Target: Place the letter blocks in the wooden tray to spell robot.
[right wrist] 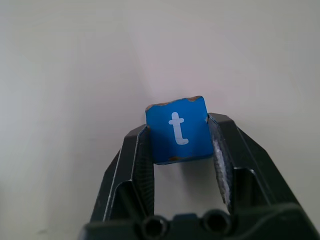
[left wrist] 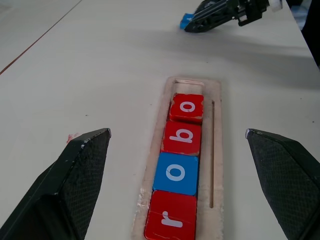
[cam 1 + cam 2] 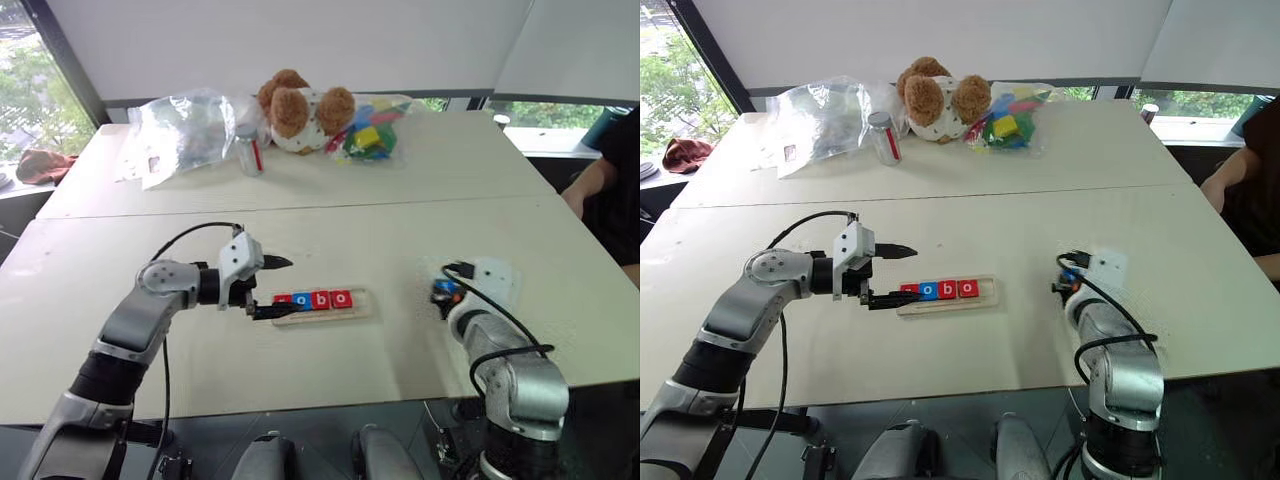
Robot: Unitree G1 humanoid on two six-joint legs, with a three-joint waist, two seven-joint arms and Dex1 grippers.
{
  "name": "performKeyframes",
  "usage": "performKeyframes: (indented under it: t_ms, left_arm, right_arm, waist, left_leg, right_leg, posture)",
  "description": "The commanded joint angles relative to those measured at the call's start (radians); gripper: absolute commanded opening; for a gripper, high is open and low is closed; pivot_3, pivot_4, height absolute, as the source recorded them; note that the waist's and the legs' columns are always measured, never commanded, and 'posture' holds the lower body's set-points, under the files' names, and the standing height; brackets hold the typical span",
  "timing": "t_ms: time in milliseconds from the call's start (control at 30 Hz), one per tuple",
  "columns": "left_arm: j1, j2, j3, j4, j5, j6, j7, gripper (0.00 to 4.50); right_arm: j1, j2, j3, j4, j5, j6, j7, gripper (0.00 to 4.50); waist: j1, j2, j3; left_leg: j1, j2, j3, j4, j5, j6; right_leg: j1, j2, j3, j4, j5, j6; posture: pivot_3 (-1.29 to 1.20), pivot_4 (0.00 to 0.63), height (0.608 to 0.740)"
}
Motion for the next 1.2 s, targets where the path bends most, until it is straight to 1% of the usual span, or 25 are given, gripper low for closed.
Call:
performKeyframes:
  t_ms: [33,200,233,267,300,400,533,600,667,733,833,900,933,967,1033,1133,1200]
  left_arm:
    - [-0.015,0.014,0.025,-0.007,0.008,-0.025,0.001,4.5]
    - [0.012,0.023,0.035,-0.044,0.004,-0.011,0.012,4.5]
    - [0.016,0.026,0.038,-0.047,0.003,-0.009,0.014,4.5]
    - [0.02,0.028,0.04,-0.052,0.003,-0.006,0.018,4.5]
    - [0.022,0.029,0.042,-0.054,0.002,-0.005,0.02,4.5]
    - [0.024,0.033,0.046,-0.055,0.001,-0.004,0.022,4.5]
    - [0.02,0.041,0.053,-0.037,0.005,-0.013,0.018,4.5]
    - [0.017,0.048,0.056,-0.029,0.008,-0.018,0.017,4.5]
    - [0.011,0.054,0.061,-0.023,0.008,-0.019,0.015,4.5]
    - [0.007,0.06,0.068,-0.019,0.005,-0.018,0.007,4.5]
    - [0.004,0.073,0.075,-0.012,-0.005,-0.017,-0.018,4.5]
    - [0.005,0.082,0.08,-0.012,-0.013,-0.017,-0.034,4.5]
    - [0.006,0.091,0.09,-0.005,-0.016,-0.017,-0.039,4.5]
    - [0.009,0.102,0.099,0.001,-0.017,-0.018,-0.047,4.5]
    - [0.016,0.122,0.113,0.005,-0.02,-0.017,-0.055,4.5]
    - [0.034,0.144,0.131,0.002,-0.019,-0.014,-0.05,4.5]
    - [0.047,0.155,0.142,0.002,-0.019,-0.015,-0.046,4.5]
  right_arm:
    - [-0.023,-0.016,0.057,0.034,0.026,-0.052,0.04,1.15]
    - [-0.028,-0.033,0.113,0.076,0.025,-0.04,0.048,1.15]
    - [-0.026,-0.032,0.118,0.078,0.027,-0.039,0.046,1.65]
    - [-0.022,-0.035,0.126,0.075,0.026,-0.036,0.045,2.28]
    - [-0.02,-0.035,0.13,0.072,0.026,-0.035,0.042,2.67]
    - [-0.027,-0.043,0.131,0.051,0.026,-0.038,0.035,4.22]
    - [-0.053,-0.09,0.104,-0.015,0.028,-0.024,0.042,4.22]
    - [-0.067,-0.13,0.071,-0.049,0.055,-0.001,0.074,4.22]
    - [-0.083,-0.197,0.043,-0.057,0.115,-0.042,0.175,4.22]
    - [-0.082,-0.322,0.049,-0.003,0.177,-0.188,0.376,4.22]
    - [-0.059,-0.526,0.093,0.164,0.21,-0.51,0.731,4.22]
    - [-0.064,-0.6,0.112,0.282,0.215,-0.669,0.878,4.22]
    - [-0.093,-0.647,0.15,0.377,0.189,-0.781,0.974,4.22]
    - [-0.14,-0.673,0.184,0.481,0.156,-0.88,1.036,4.22]
    - [-0.232,-0.684,0.229,0.659,0.135,-0.995,1.133,4.22]
    - [-0.345,-0.65,0.278,0.901,0.095,-1.155,1.204,4.22]
    - [-0.396,-0.625,0.297,1.018,0.073,-1.227,1.234,4.22]
  waist:
    - [0.001,0.0,0.0]
    - [0.004,0.0,0.0]
    - [0.004,0.0,0.0]
    - [0.004,0.0,0.0]
    - [0.004,0.0,0.0]
    - [0.004,0.0,0.0]
    - [0.008,0.0,0.0]
    - [0.007,0.0,0.0]
    - [0.007,0.0,0.0]
    - [0.007,0.0,0.001]
    - [0.007,-0.001,0.001]
    - [0.006,-0.002,0.002]
    - [0.006,-0.002,0.002]
    - [0.006,-0.002,0.002]
    - [-0.002,-0.002,0.002]
    - [-0.003,-0.002,0.003]
    - [0.001,-0.002,0.003]
  left_leg:
    - [0.0,0.0,0.0,0.0,0.0,0.0]
    - [-0.001,-0.001,0.0,0.001,0.0,0.0]
    - [-0.001,-0.001,0.0,0.001,0.0,0.0]
    - [-0.001,-0.001,0.0,0.001,0.0,0.0]
    - [-0.001,0.0,0.0,0.001,0.0,0.0]
    - [-0.001,0.0,-0.001,0.001,0.0,0.0]
    - [-0.001,-0.001,0.0,0.001,0.0,0.0]
    - [-0.001,-0.001,0.0,0.001,0.0,0.0]
    - [-0.001,-0.001,-0.001,0.0,0.0,0.0]
    - [-0.001,-0.001,0.0,0.0,0.0,0.001]
    - [-0.001,-0.001,0.0,0.001,-0.001,0.001]
    - [-0.001,0.0,0.0,0.001,-0.001,0.002]
    - [0.0,0.0,0.0,0.001,-0.001,0.002]
    - [0.0,0.0,0.0,0.001,-0.001,0.003]
    - [0.0,0.0,0.001,0.001,-0.001,0.003]
    - [0.001,0.001,0.002,0.001,-0.001,0.003]
    - [0.001,0.001,0.001,0.001,-0.001,0.002]
  right_leg:
    - [0.0,0.0,0.0,0.0,0.0,0.0]
    - [0.001,-0.001,0.0,-0.002,0.0,0.0]
    - [0.001,-0.001,0.0,-0.002,0.0,0.0]
    - [0.001,-0.001,0.0,-0.002,0.0,0.0]
    - [0.001,-0.001,0.0,-0.002,0.0,0.0]
    - [0.001,-0.001,0.0,-0.002,0.0,0.0]
    - [0.001,-0.002,0.0,-0.002,0.0,0.0]
    - [0.001,-0.002,0.0,-0.002,0.0,0.0]
    - [0.0,-0.001,0.0,-0.002,0.0,0.0]
    - [0.0,-0.001,-0.001,-0.003,0.0,0.0]
    - [0.002,0.0,-0.002,-0.004,0.0,0.0]
    - [0.003,0.0,-0.003,-0.005,0.0,0.0]
    - [0.004,0.001,-0.003,-0.006,0.0,0.0]
    - [0.004,0.0,-0.003,-0.006,0.0,0.0]
    - [0.003,0.0,-0.002,-0.005,0.0,0.0]
    - [0.003,0.0,-0.001,-0.004,0.0,0.0]
    - [0.003,0.0,-0.001,-0.005,0.0,0.0]
  posture:
    - [0.0,0.15,0.74]
    - [0.0,0.15,0.74]
    - [0.0,0.15,0.74]
    - [0.0,0.15,0.74]
    - [0.0,0.15,0.74]
    - [0.0,0.15,0.74]
    - [0.0,0.15,0.74]
    - [0.0,0.15,0.74]
    - [0.0,0.15,0.74]
    - [0.0,0.15,0.74]
    - [0.0,0.15,0.74]
    - [0.0,0.15,0.74]
    - [0.0,0.15,0.74]
    - [0.0,0.15,0.74]
    - [0.0,0.15,0.74]
    - [0.0,0.15,0.74]
    - [0.0,0.15,0.74]
